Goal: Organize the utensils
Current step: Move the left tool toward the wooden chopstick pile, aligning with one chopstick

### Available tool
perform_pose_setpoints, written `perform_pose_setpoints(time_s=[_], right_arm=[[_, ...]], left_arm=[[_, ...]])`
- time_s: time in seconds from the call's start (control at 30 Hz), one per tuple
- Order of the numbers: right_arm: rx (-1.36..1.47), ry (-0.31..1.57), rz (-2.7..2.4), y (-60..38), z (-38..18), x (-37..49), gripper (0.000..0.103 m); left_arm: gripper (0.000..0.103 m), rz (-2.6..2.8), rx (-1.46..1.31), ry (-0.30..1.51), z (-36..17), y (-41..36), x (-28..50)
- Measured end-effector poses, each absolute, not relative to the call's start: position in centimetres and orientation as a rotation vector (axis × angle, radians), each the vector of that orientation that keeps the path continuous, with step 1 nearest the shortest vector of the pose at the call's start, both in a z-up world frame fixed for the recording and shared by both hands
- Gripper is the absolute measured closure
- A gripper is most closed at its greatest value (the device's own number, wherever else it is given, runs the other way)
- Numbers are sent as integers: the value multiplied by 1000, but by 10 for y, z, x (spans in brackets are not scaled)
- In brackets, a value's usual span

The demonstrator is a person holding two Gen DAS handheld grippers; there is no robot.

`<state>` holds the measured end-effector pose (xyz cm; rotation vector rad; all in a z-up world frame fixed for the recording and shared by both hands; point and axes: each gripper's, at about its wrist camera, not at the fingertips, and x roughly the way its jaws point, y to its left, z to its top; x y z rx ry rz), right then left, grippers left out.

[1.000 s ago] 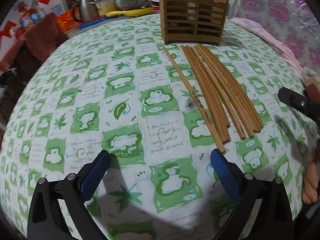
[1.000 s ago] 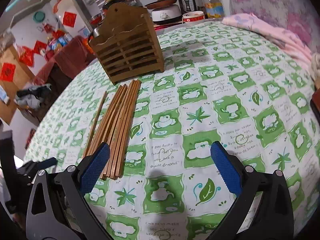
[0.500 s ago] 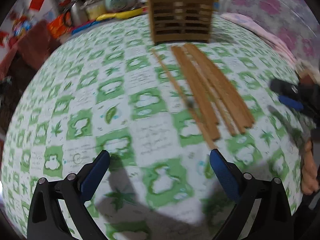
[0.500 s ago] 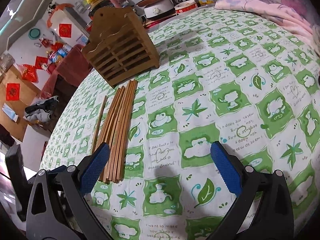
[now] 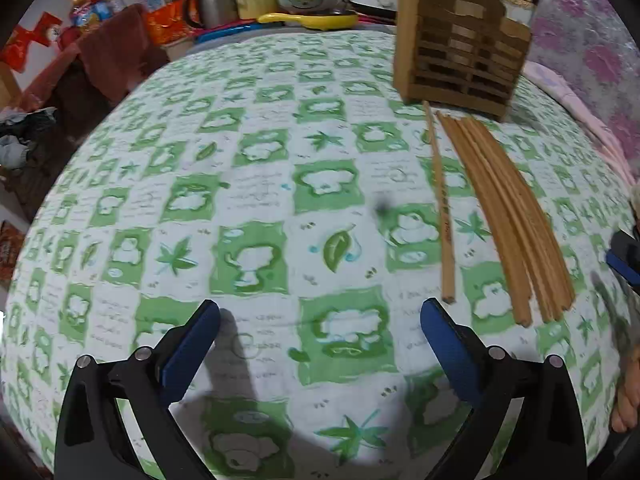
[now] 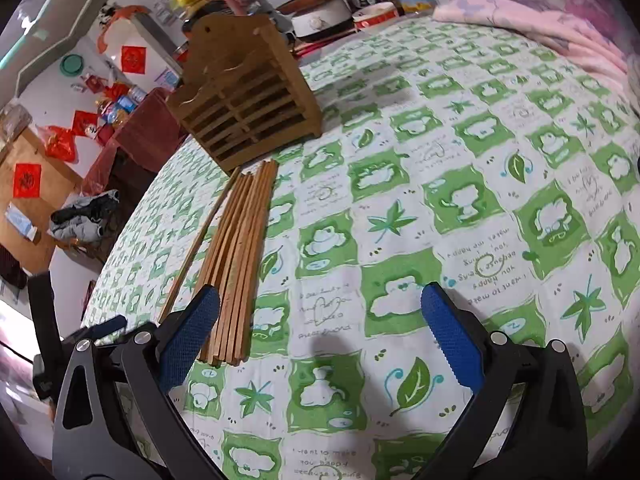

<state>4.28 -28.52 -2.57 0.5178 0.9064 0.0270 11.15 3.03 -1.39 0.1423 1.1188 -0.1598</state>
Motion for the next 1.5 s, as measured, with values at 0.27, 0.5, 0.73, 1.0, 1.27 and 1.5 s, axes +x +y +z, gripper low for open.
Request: perform_pose_setpoints(time_s=[0.27, 0.5, 0.73, 1.0, 1.27, 1.5], right_arm=[[263, 937, 132, -245, -14, 44, 6], [-20, 944, 85, -227, -12, 31, 8], [-207, 983, 84, -199, -22, 37, 15], [-90, 986, -18, -231, -20, 39, 23], [-152, 953, 103, -209, -18, 29, 32], [-199, 984, 54, -202, -23, 43, 33]], left_arm=[[4, -205, 239, 1089, -16, 1, 115], [4, -218, 169, 1102, -20, 11, 126], [4, -220, 167, 1101, -20, 11, 125], [4, -220, 166, 1102, -20, 12, 126], [5, -267, 124, 1069, -10, 19, 110], [5, -287, 55, 1091, -11, 27, 114]])
